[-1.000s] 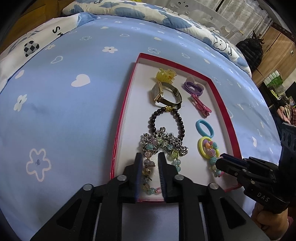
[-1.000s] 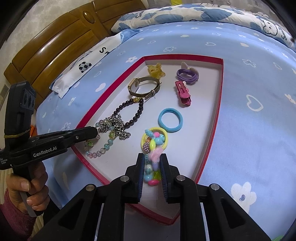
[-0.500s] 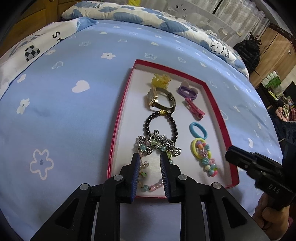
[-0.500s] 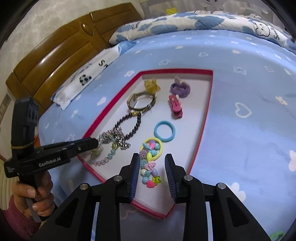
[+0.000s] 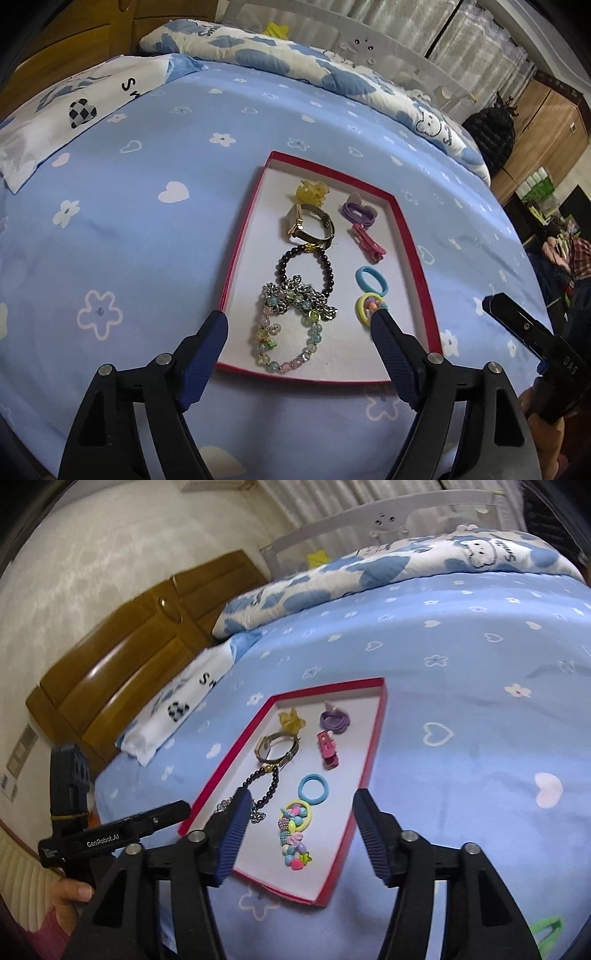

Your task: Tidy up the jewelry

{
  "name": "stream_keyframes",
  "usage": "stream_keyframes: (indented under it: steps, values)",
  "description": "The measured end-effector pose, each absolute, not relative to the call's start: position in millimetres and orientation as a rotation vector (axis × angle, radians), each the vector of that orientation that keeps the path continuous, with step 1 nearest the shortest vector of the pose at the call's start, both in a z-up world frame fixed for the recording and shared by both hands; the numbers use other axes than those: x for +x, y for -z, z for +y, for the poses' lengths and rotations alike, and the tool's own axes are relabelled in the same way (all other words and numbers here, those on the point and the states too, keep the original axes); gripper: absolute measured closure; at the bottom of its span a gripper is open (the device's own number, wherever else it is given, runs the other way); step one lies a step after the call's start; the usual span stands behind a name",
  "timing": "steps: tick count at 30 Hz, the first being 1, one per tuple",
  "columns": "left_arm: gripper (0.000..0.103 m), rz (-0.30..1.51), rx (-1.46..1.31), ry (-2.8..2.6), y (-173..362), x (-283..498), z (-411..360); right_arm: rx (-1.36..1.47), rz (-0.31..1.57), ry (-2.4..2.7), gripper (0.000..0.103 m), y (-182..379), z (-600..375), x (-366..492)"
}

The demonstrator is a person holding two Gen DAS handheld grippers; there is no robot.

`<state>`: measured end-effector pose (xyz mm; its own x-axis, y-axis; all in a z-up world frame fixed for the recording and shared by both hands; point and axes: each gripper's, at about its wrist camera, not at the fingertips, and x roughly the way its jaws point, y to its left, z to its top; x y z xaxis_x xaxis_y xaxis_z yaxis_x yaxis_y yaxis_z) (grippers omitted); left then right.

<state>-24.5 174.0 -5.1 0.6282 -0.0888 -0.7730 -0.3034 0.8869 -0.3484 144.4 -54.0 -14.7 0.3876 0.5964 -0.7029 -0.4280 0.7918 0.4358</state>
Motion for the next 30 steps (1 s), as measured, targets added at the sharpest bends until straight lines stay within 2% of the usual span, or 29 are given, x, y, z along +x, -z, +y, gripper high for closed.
stream_keyframes:
  steps: [5,12,18,21,24,27,30]
  values:
    - [0.021,0.856,-0.462,-0.141,-2.7,-40.0,168.1,0.255,0.942,-0.624,0.03,10.9,-80.2,136.3]
    - [0.017,0.83,-0.433,-0.161,-10.5,-61.5,159.4,0.311,0.891,-0.583,0.027,0.7,-109.5,122.7]
    - [0.017,0.814,-0.373,-0.164,-28.2,-76.7,147.5,0.238,0.83,-0.605,0.027,-21.5,-106.2,103.5]
    - [0.015,0.8,-0.324,-0.16,-42.9,-84.1,139.9,0.18,0.807,-0.618,0.022,-34.8,-98.7,95.5]
    - [0.008,0.776,-0.269,-0.172,-59.6,-92.0,133.1,0.102,0.786,-0.637,0.019,-52.8,-86.3,90.3]
    - [0.002,0.737,-0.217,-0.19,-78.0,-100.7,127.9,0.037,0.768,-0.667,0.009,-73.5,-73.1,87.0]
    - [0.001,0.691,-0.179,-0.214,-91.9,-110.6,123.0,0.001,0.728,-0.685,0.002,-90.0,-66.2,81.1]
